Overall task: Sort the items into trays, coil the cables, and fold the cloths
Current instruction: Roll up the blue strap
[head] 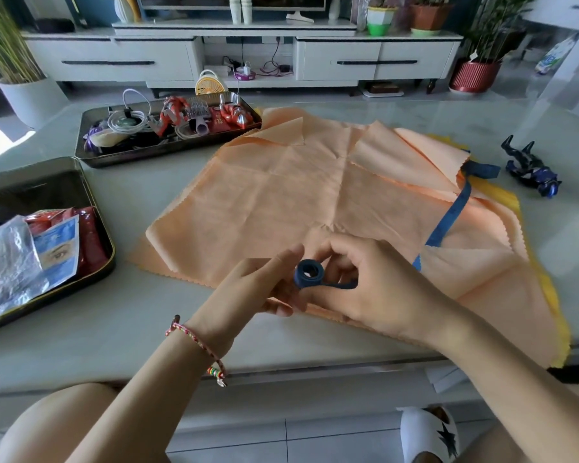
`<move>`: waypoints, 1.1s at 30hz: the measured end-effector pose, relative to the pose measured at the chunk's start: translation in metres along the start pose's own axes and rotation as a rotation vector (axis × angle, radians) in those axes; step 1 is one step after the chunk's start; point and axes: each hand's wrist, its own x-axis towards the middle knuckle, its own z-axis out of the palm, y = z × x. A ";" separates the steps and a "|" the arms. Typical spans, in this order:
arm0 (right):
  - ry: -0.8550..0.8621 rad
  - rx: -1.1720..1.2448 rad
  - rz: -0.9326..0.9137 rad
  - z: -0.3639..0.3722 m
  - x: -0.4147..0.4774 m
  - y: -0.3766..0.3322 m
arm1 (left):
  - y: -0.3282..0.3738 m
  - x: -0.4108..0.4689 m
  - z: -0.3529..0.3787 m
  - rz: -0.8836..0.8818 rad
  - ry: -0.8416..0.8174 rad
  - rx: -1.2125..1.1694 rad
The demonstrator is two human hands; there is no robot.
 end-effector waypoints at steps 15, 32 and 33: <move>-0.193 0.196 0.015 -0.007 -0.004 -0.003 | 0.002 -0.002 -0.007 0.006 -0.118 0.063; -0.216 0.172 0.022 -0.005 -0.006 -0.003 | 0.001 -0.003 -0.002 -0.015 -0.083 0.023; -0.211 0.206 0.039 -0.006 -0.005 -0.003 | 0.001 -0.003 -0.002 -0.021 -0.075 -0.009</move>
